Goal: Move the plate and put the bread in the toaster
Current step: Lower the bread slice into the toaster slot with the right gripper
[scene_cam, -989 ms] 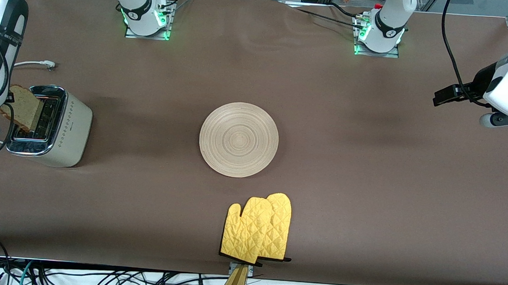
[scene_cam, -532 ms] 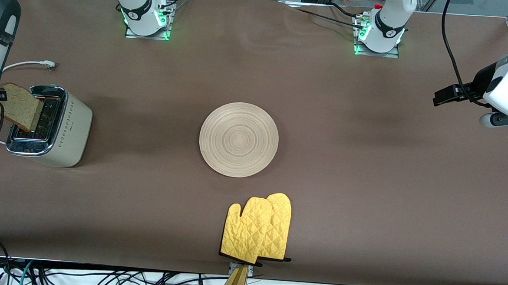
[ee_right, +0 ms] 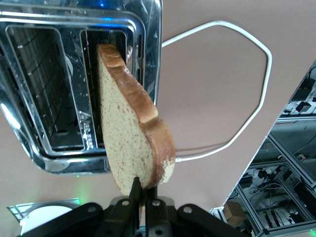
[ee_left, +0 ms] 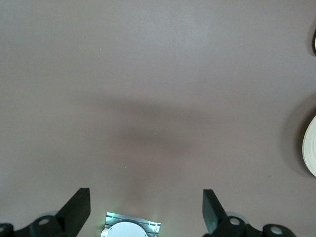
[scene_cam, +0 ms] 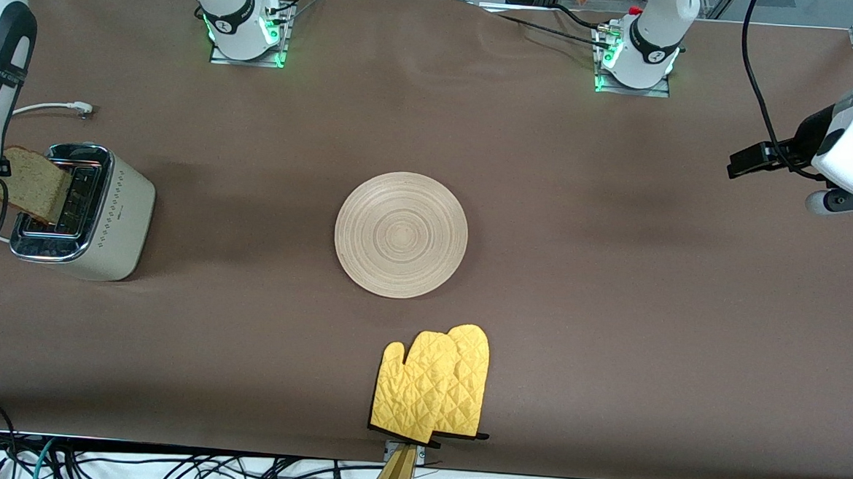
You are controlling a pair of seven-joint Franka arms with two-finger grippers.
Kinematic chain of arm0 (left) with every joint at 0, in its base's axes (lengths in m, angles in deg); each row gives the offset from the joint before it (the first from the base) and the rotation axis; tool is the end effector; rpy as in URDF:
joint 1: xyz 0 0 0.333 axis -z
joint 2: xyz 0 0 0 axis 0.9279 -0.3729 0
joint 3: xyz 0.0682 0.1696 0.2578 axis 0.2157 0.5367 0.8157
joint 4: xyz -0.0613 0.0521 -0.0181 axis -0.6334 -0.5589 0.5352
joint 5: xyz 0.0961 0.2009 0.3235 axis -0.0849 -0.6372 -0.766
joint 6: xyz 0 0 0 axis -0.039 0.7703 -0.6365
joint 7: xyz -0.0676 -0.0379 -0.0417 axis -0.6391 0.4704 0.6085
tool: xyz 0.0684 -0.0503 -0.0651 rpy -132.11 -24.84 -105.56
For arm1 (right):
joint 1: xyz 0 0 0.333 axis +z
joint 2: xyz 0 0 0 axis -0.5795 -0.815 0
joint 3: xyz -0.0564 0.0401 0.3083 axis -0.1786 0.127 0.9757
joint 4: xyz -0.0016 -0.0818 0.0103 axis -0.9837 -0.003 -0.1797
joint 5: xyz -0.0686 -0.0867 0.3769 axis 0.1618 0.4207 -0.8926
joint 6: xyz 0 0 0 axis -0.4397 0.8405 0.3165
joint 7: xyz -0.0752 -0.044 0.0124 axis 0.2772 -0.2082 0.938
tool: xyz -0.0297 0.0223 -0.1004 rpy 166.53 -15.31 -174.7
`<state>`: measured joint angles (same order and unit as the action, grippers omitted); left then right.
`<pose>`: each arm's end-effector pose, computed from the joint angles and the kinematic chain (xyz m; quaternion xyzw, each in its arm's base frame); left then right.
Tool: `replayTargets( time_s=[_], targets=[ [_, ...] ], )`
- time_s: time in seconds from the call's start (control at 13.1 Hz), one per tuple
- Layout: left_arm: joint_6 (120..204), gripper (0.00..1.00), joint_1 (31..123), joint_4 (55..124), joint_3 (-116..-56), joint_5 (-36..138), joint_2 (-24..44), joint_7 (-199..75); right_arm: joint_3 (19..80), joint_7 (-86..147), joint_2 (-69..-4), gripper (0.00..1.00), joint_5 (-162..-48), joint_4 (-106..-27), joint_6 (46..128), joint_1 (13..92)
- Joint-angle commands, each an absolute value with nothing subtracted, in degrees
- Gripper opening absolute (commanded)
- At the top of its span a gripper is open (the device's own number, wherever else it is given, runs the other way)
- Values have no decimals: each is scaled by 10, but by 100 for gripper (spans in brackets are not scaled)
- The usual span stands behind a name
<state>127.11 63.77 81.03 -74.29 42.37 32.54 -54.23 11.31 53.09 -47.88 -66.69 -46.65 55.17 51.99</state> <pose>0.5513 -0.0215 0.5802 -0.9896 -0.1051 0.0980 0.0057 0.6163 -0.2082 0.4130 0.9587 0.0125 -0.2604 0.1140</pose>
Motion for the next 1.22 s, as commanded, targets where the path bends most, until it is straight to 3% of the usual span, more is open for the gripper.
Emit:
replayTargets(
  time_s=[0.0,0.84,0.99,1.06,1.14],
  targets=[
    [1268,100,634,800,-743,435,324,-547,113,541,-498,0,-694,-462,562,511],
    [1268,100,634,800,-743,435,324,-547,114,532,-533,1,-756,-461,594,511],
    [1268,100,633,801,-743,435,324,-547,115,532,-535,62,-757,-461,595,511],
    [1268,100,633,801,-742,435,324,-547,115,532,-537,85,-756,-460,595,511],
    [1268,100,633,801,-742,435,324,-547,114,532,-537,96,-756,-459,595,511]
  ],
)
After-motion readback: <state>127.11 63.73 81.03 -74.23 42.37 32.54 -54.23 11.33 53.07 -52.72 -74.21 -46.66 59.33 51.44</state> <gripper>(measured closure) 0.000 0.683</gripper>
